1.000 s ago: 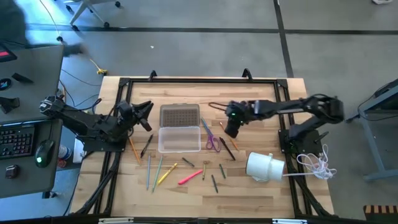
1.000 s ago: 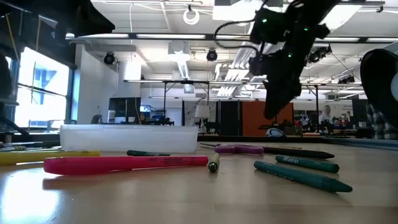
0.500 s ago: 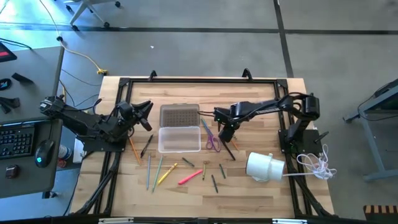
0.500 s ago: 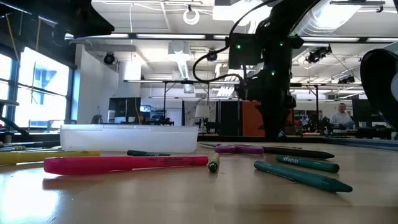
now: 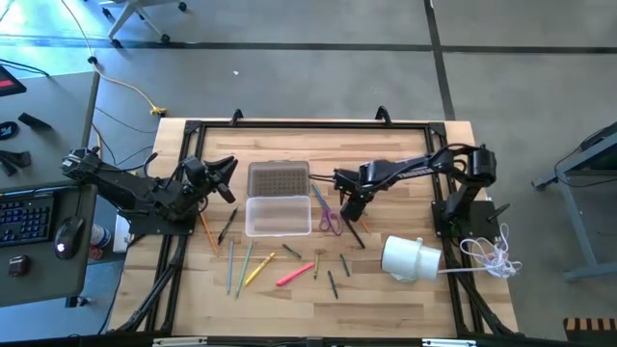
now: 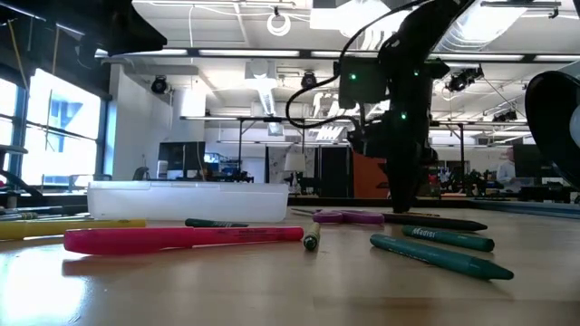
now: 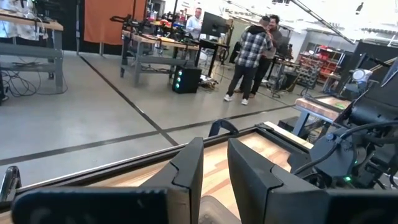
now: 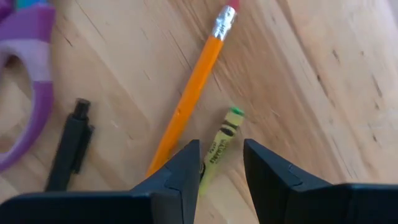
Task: Pick & place school supplies into a supply box
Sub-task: Put the green crayon into the gray supply box
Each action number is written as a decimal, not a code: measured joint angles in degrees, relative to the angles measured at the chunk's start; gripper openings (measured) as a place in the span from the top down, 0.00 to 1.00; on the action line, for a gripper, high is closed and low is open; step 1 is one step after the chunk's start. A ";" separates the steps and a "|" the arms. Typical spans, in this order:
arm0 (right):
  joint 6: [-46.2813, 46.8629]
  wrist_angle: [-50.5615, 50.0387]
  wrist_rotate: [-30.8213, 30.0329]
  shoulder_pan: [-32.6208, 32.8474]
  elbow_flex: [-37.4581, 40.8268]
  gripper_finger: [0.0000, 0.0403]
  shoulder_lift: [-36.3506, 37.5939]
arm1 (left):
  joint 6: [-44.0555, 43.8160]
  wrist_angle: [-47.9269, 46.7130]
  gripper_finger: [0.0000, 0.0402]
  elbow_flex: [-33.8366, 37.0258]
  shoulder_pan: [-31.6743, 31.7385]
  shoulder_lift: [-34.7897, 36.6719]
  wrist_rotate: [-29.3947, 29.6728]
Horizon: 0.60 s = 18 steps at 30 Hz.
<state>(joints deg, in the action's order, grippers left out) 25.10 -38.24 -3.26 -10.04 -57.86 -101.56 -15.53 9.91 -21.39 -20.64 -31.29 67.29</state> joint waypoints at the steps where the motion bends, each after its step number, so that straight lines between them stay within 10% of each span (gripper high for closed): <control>1: 0.00 0.85 -0.02 0.00 0.59 0.73 0.00 | 0.00 0.00 0.72 0.00 0.00 0.00 -0.02; 18: -5.86 3.61 -1.30 -0.11 3.36 0.98 0.78 | 0.00 -0.70 0.72 0.02 0.00 0.00 -0.08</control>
<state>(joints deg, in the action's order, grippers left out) 19.25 -34.63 -4.56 -10.15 -54.49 -100.77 -15.53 9.21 -21.37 -20.64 -31.29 67.21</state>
